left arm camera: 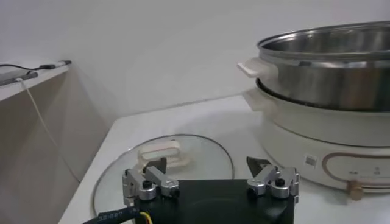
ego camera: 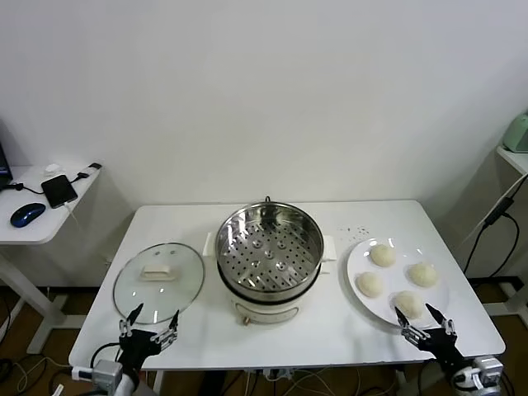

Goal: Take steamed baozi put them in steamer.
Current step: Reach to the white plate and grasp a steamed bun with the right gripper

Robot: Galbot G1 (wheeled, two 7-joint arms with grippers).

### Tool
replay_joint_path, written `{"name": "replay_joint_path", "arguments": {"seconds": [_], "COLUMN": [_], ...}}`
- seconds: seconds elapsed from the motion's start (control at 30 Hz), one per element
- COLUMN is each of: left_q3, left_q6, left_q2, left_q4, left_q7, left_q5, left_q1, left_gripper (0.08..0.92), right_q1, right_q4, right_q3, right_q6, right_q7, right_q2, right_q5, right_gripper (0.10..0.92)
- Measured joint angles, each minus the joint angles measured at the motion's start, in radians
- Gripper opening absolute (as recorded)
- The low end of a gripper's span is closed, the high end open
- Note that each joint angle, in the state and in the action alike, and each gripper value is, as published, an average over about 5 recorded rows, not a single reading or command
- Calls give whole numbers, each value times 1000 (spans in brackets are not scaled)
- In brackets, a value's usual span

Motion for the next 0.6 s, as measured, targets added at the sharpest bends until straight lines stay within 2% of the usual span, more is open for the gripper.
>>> {"name": "replay_joint_path", "arguments": {"seconds": [0.27, 0.6], "left_q3": [1, -7], "left_q6": [0, -9], "left_q2": [-4, -18], "left_q4": [-10, -28], "left_q7": [-4, -9], "left_q5": [5, 9], "left_q1": [9, 20], "left_gripper": [823, 823], "right_q1": [119, 491], "right_q4": [-43, -205], "right_q3": [49, -108], "right_q6": [-50, -62], "right_q7": [-99, -470], "right_q2": [-94, -319], "right_q5": [-149, -452], "right_gripper": [823, 823]}}
